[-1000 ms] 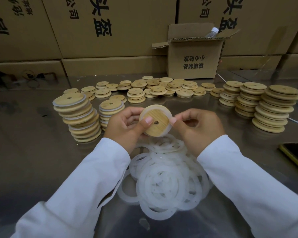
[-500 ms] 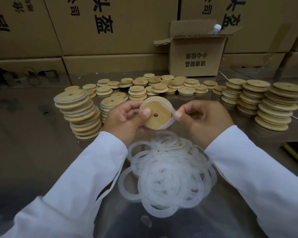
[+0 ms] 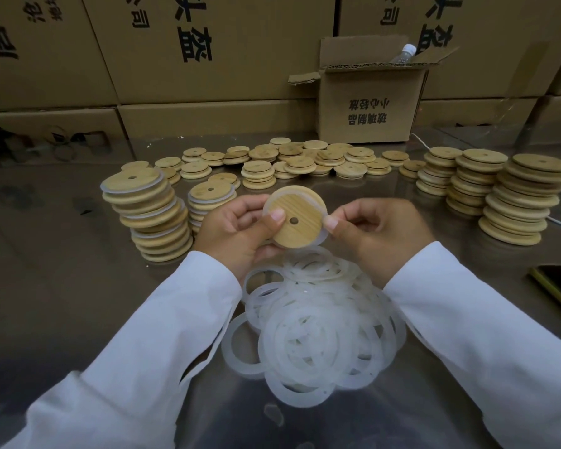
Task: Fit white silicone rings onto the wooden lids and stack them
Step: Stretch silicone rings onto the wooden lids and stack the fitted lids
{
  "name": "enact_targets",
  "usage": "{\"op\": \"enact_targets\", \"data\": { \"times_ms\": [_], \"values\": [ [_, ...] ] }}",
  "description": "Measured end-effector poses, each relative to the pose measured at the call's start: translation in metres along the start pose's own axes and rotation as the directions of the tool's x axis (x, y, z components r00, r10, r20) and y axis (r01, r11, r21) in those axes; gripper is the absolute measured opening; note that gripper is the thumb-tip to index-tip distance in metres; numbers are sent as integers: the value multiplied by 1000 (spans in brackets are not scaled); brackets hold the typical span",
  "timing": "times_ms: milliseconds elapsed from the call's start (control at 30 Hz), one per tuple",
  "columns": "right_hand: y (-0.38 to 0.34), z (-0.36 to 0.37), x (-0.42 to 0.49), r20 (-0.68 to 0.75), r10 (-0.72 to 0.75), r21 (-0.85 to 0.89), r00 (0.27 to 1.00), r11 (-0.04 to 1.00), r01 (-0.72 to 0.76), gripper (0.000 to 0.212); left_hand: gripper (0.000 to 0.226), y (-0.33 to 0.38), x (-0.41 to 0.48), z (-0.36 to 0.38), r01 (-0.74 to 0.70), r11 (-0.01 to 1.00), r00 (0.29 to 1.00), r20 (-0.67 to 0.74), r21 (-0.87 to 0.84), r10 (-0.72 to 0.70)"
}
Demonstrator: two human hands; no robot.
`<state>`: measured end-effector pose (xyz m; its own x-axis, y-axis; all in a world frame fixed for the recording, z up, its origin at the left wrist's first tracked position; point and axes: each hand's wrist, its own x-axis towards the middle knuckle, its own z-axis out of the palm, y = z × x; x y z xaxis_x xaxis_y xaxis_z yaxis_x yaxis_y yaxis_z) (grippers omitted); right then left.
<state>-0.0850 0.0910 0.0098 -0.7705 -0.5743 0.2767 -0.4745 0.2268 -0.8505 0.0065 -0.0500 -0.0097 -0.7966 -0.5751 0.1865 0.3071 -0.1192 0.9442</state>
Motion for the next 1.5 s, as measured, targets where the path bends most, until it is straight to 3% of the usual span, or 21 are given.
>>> {"op": "enact_targets", "data": {
  "times_ms": [300, 633, 733, 900, 1367, 1500],
  "values": [
    [-4, -6, 2, 154, 131, 245, 979, 955, -166, 10, 24, 5, -2, -1, -16, 999, 998, 68, 52, 13],
    [-6, -2, -2, 163, 192, 346, 968, 908, -238, 3, 12, -2, -2, 2, 22, 1000, 999, -45, -18, -22],
    [-2, 3, -2, 71, 203, 306, 977, 928, -215, 12, 10, -4, -2, 2, -22, 998, 997, -77, 54, 26],
    [-1, 12, -3, -95, 56, 144, 994, 989, -42, 21, 11, -1, -5, 7, -150, 964, 979, -103, 220, 175],
    [-6, 6, 0, 8, 137, 198, 991, 971, -135, 21, 9, 6, -6, 8, -164, 947, 978, -81, 275, 193],
    [-7, 5, 0, 10, 115, 191, 993, 975, -115, 20, 7, 4, -4, 8, -118, 972, 986, -93, 202, 140]
  ]
}}
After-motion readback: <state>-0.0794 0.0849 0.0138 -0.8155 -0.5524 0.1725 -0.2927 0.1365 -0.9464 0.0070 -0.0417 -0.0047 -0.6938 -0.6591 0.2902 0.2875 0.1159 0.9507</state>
